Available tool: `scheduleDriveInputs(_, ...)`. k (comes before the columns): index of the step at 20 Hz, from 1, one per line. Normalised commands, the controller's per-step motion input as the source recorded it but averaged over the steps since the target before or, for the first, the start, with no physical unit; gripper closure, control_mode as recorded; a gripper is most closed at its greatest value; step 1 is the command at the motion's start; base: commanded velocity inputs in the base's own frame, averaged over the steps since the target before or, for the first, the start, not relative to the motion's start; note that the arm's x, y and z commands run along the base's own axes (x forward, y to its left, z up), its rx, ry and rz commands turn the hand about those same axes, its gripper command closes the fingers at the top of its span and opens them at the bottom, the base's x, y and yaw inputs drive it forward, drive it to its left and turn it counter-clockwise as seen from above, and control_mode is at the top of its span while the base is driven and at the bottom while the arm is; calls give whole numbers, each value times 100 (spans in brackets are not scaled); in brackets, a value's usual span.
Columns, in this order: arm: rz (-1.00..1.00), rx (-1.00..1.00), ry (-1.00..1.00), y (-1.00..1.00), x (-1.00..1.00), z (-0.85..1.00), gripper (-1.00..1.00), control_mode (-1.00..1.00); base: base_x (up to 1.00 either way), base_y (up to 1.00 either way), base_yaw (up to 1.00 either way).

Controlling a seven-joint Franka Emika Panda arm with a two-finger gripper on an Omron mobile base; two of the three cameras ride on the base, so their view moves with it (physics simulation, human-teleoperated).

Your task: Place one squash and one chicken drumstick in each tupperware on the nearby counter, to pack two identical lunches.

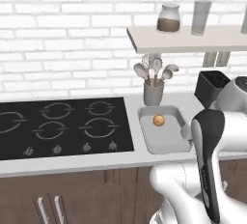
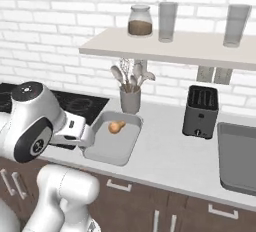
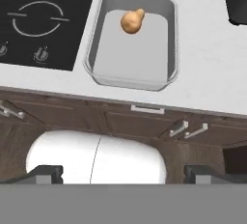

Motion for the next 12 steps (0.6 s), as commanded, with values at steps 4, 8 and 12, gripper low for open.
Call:
scheduleDriveInputs(4,0,0,0,0,0,0,-100,100,-100,-75,-5)
scheduleDriveInputs(8,0,0,0,0,0,0,-100,100,-74,-100,-16)
scheduleDriveInputs(12,0,0,0,0,0,0,-100,100,-64,-91,-13)
